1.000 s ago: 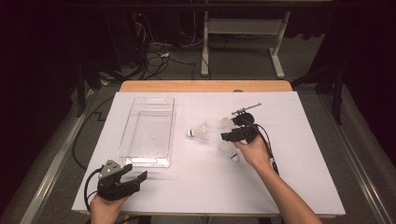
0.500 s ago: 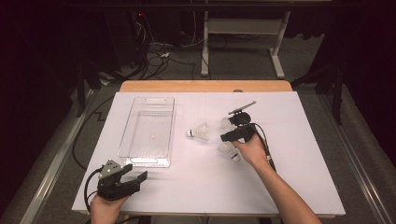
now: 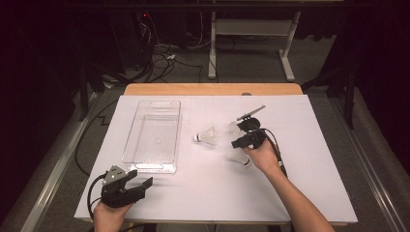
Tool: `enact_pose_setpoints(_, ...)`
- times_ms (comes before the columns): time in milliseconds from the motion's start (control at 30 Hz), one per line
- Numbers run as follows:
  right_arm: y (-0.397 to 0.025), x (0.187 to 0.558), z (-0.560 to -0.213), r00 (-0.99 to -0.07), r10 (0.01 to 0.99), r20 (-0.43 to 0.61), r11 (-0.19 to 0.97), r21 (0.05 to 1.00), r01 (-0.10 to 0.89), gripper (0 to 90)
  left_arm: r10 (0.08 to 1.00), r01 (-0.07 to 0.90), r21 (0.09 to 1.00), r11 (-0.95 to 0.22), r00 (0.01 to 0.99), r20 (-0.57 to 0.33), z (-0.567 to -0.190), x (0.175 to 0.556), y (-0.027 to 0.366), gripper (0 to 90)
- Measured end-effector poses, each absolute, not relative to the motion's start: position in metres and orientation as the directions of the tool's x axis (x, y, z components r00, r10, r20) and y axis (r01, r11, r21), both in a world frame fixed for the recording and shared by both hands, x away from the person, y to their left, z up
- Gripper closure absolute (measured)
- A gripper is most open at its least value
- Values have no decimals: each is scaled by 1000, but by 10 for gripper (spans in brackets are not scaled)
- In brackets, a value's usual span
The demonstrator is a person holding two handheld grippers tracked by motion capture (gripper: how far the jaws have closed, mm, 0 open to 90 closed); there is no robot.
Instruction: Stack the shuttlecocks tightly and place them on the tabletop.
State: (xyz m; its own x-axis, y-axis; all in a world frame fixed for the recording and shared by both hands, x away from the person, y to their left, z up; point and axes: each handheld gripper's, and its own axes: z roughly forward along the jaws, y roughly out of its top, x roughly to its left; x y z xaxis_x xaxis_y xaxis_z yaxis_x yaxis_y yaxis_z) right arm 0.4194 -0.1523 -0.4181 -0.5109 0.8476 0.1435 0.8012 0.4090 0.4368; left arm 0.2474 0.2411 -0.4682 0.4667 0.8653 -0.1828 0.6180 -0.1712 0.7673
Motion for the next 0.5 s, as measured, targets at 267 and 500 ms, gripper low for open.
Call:
enact_pose_setpoints(267, -155, 417, -416, -539, 830, 143, 440, 424, 791, 881, 866, 617, 768, -172, 467, -181, -468, 247, 241, 326)
enact_pose_setpoints(500, -154, 414, -415, -561, 817, 138, 463, 425, 778, 900, 866, 617, 768, -173, 467, -180, -468, 247, 241, 328)
